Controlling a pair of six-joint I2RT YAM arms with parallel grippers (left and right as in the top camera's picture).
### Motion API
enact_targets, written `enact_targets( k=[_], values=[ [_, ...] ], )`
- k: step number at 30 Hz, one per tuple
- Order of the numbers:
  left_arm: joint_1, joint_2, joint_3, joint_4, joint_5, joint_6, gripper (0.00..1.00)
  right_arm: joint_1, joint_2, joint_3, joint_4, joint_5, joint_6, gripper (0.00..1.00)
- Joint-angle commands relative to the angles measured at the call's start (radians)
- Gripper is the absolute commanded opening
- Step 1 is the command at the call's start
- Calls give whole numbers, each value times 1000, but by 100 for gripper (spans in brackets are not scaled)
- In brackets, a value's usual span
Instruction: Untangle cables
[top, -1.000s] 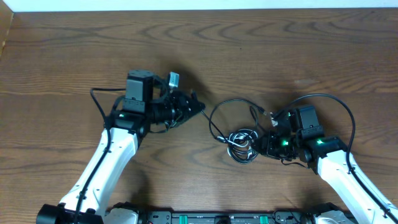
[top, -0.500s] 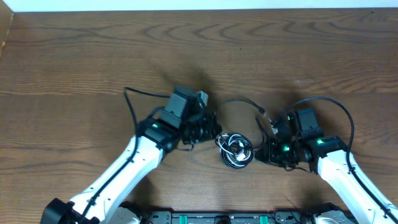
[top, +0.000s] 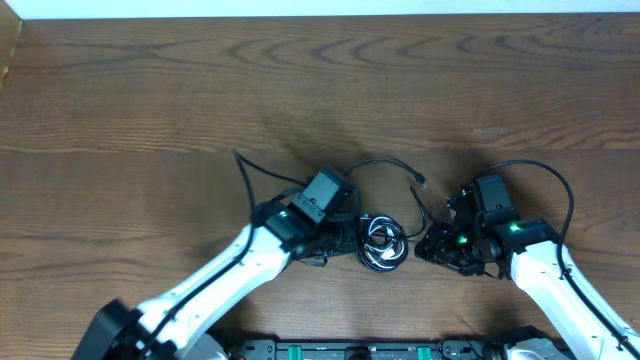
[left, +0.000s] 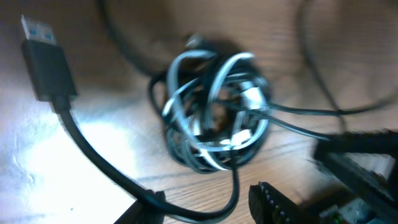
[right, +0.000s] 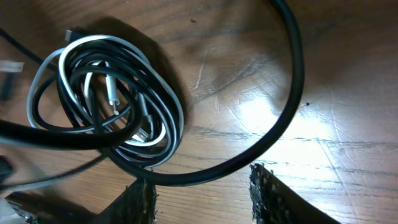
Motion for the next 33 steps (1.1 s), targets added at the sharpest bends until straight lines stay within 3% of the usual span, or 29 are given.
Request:
enact_targets(
  k=[1,8,17,26,33],
  values=[
    [-3,89,14,-8,-23,-192,47,-4,5,6,-12,30,21,47],
    [-3,216,14,108,71,-274,47,-4,5,6,-16,56,21,49],
    [-3,221,14,124,105,-385,47,-4,5,3,-15,97,22,53],
    [-2,183,15,229,111,-289,47,-4,5,-29,-12,107,150,55],
    [15,100,15,237,29,-187,61,-4,5,-56,-5,107,216,65]
  ],
)
